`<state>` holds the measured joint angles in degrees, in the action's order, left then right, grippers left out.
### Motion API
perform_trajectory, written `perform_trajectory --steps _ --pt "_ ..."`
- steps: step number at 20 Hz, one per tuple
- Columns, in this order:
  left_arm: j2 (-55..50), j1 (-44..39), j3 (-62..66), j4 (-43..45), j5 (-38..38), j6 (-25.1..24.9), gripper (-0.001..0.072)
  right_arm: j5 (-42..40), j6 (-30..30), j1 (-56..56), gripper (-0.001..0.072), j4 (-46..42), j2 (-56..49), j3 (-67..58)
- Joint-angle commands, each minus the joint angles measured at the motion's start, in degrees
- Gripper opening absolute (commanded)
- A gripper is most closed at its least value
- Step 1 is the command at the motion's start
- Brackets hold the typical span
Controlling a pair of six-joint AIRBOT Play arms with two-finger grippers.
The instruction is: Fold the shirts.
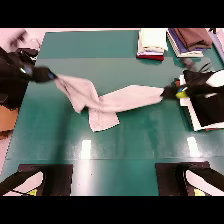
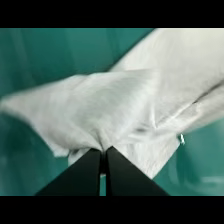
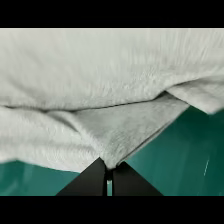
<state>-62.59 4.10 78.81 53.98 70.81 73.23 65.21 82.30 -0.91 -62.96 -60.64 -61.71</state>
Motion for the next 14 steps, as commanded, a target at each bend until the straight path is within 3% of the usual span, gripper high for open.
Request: perform_trajectory --steps 1,7,10,14 --pt "4.6 0.1 16.7 0.1 0.8 1.6 0.0021 1.4 -0.1 -4.8 0.0016 -1.6 9.7 -13.1" --pt "10.5 0.1 43.5 2.0 -3.0 4.9 0.0020 3.7 -0.1 -14.6 0.0016 -1.6 19.5 -33.8" --pt "14.9 0.1 44.9 3.8 -9.3 5.9 0.0020 6.2 -0.1 -19.0 0.0016 -1.5 20.0 -41.1" --pt "15.6 0.1 43.8 5.9 -9.4 6.0 0.0019 15.8 0.0 -21.1 0.0016 -1.0 13.1 -53.0"
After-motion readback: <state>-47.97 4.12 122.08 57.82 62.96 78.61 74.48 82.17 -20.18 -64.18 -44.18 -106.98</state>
